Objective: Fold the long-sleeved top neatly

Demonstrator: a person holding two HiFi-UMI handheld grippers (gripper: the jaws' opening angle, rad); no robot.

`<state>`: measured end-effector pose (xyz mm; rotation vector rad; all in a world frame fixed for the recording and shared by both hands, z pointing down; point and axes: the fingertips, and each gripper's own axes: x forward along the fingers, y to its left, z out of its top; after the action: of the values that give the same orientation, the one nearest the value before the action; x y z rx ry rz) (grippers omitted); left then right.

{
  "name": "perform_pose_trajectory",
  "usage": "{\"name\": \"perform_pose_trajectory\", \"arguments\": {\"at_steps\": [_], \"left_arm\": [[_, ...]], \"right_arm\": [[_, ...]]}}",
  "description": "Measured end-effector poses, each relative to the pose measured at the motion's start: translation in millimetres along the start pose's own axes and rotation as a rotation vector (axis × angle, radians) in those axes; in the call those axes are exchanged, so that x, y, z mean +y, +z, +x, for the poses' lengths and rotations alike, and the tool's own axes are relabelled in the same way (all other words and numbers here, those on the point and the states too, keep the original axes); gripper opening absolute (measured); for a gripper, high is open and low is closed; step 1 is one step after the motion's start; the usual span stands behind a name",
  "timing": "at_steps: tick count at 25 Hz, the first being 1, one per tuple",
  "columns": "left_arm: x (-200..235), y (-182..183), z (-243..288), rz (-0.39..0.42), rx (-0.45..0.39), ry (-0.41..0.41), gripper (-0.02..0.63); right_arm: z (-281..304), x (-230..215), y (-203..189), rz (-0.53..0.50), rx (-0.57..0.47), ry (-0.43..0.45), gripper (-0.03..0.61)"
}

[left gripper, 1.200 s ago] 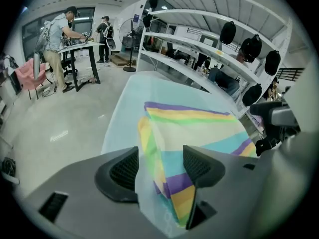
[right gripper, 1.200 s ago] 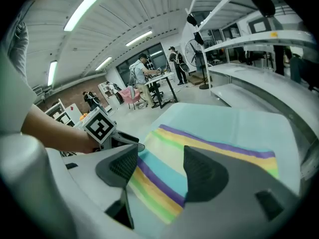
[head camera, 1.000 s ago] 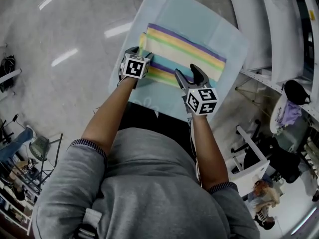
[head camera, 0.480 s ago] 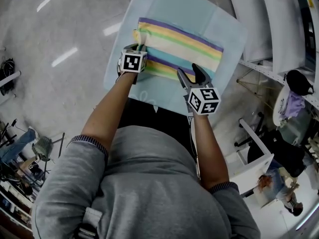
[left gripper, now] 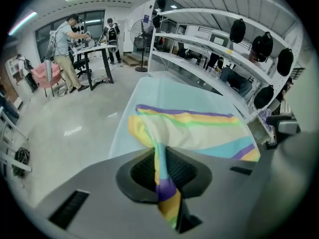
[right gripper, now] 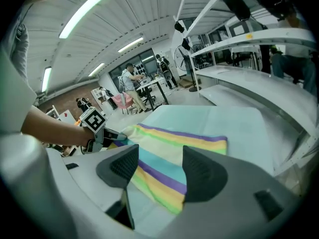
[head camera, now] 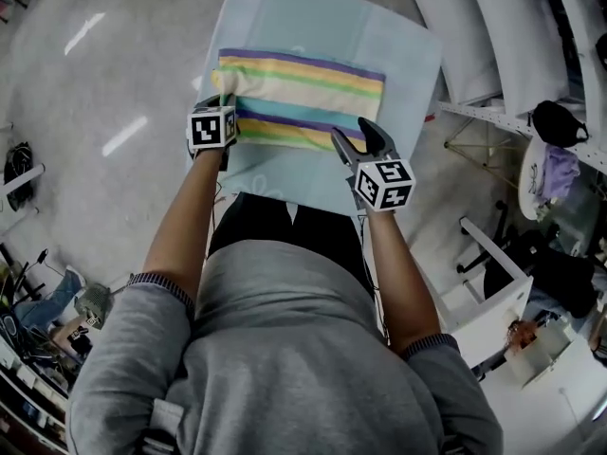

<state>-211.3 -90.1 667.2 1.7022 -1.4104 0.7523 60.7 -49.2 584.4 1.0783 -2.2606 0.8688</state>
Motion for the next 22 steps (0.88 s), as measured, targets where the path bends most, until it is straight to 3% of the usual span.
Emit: {"name": "perform_pose_trajectory", "arguments": {"at_steps": [11, 22], "left_arm": [[-87.1, 36.5, -44.4, 0.094, 0.004, 0.016, 0.054], [-200.2, 51.8, -41.9, 0.141, -0.001, -0.077, 0.054]], "right_arm": [[-36.2, -25.0, 0.9, 0.013, -0.044, 0.005, 0.291], [-71.5, -65.0, -9.9, 0.044, -0.066, 0.0, 0.291]]}}
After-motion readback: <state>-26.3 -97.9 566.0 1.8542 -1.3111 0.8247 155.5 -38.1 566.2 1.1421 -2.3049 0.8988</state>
